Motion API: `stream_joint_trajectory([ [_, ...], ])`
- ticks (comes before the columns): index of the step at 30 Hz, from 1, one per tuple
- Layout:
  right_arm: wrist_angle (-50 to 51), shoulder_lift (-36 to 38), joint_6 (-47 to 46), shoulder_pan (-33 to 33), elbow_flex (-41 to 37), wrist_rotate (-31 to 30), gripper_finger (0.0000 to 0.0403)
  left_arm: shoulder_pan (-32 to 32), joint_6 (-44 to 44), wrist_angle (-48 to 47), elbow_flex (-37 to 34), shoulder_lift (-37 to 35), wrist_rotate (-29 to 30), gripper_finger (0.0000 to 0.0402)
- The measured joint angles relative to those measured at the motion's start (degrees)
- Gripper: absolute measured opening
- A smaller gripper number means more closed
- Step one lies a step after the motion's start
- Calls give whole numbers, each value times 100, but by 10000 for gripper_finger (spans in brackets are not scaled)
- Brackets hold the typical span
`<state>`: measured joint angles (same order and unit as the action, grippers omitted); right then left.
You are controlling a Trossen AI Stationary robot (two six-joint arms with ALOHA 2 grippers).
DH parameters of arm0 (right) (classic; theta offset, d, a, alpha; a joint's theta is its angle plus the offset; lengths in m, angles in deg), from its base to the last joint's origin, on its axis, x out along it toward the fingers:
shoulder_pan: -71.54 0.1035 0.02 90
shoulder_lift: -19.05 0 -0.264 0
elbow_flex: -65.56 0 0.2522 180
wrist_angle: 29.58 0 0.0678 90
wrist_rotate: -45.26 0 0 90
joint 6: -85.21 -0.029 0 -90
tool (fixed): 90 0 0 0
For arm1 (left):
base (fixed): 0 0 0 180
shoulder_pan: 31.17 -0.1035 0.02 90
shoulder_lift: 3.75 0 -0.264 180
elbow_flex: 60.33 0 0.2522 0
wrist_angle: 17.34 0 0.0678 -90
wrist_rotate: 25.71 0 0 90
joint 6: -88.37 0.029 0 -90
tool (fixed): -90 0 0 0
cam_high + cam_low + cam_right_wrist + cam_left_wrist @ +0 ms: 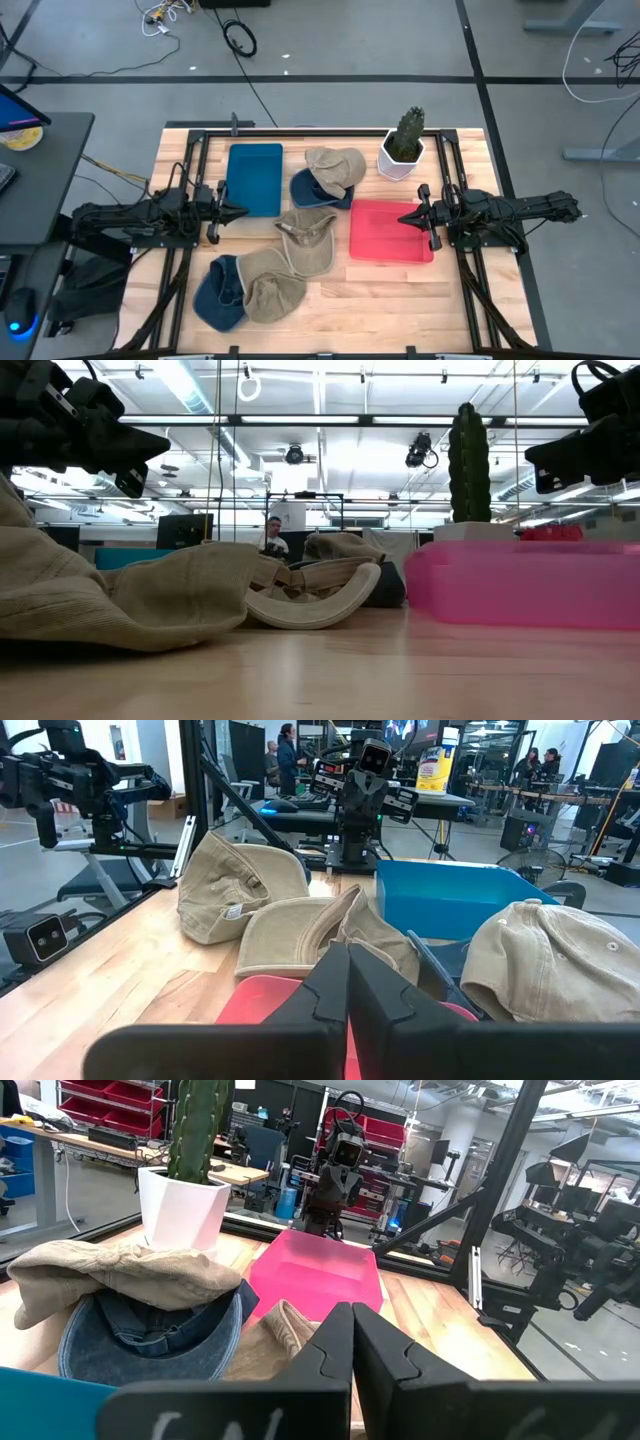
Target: Pick & Place hat
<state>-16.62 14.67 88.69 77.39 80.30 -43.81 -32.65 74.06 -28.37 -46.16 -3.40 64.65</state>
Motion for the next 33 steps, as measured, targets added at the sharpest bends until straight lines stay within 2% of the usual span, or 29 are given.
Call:
stream_joint_trajectory([
  [7, 1, -1, 0, -1, -1, 0, 9, -1, 49, 1, -1, 0, 0, 3],
  [17, 1, 0, 0, -2, 0, 0, 9, -1, 1519, 1, -1, 1, 107, 3],
  [27, 0, -2, 0, -2, 0, 0, 9, -1, 1344, 1, 1, 1, 109, 3],
  [33, 1, -1, 0, -1, -1, 0, 9, -1, 1675, 1, 0, 1, 109, 3],
])
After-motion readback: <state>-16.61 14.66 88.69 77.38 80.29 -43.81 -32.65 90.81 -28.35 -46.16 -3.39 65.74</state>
